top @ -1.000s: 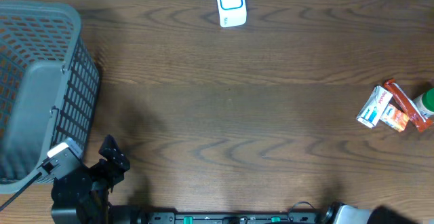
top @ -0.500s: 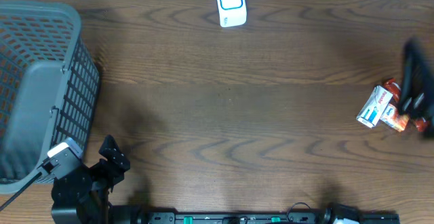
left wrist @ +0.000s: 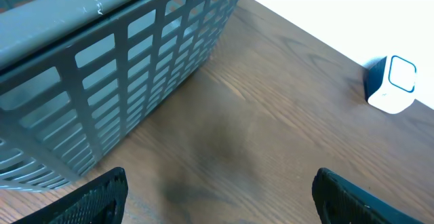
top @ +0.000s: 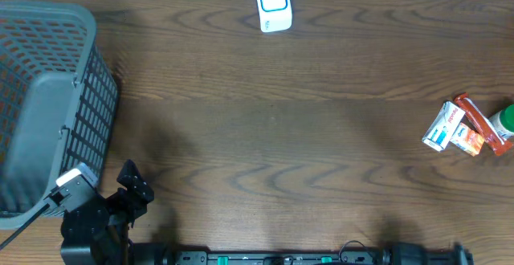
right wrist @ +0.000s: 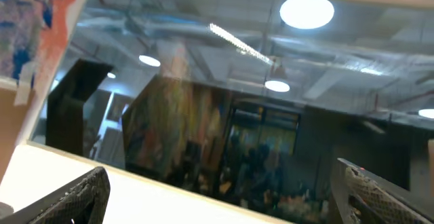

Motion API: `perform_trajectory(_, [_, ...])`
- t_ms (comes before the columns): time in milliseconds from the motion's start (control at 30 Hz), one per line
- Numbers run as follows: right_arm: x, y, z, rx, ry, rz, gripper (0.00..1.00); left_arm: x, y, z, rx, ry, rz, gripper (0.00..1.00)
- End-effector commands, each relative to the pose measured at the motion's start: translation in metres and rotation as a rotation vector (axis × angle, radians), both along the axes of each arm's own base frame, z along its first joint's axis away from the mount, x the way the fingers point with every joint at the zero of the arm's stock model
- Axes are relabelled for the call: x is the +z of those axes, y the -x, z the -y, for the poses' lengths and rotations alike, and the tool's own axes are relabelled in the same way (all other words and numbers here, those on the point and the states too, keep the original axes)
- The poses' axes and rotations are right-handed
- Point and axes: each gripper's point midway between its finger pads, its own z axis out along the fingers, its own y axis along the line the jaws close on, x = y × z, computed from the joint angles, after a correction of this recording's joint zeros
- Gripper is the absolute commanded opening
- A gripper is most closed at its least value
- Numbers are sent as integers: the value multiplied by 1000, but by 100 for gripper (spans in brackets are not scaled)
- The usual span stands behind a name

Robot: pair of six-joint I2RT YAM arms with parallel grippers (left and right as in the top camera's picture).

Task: Scan the item barcode

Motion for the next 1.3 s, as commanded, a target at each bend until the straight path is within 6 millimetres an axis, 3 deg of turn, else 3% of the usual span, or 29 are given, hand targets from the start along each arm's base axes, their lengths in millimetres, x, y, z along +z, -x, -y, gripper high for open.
perform_trajectory(0, [-1, 16, 20, -92, -39, 50, 99, 2, 1, -2, 13, 2, 9, 88])
perform_trajectory(400, [-9, 95, 47, -180, -124, 224, 99, 2, 2, -2, 12, 2, 8, 88])
perform_trajectory(567, [-7, 101, 54, -208, -146, 230, 99, 2, 1, -2, 12, 2, 9, 88])
perform_trajectory(733, [-7, 95, 55, -210, -150, 234, 99, 2, 2, -2, 13, 2, 8, 88])
perform_trajectory(900, [-8, 73, 55, -210, -152, 248, 99, 2, 2, -2, 12, 2, 8, 88])
perform_trajectory(1000, [-24, 42, 54, -192, -168, 175, 99, 2, 2, -2, 13, 2, 8, 88])
perform_trajectory(1133, [-56, -7, 54, -166, -199, 43, 99, 2, 2, -2, 12, 2, 8, 88])
perform_trajectory(1267, [-103, -58, 58, -233, -149, -111, 99, 2, 2, -2, 12, 2, 8, 88])
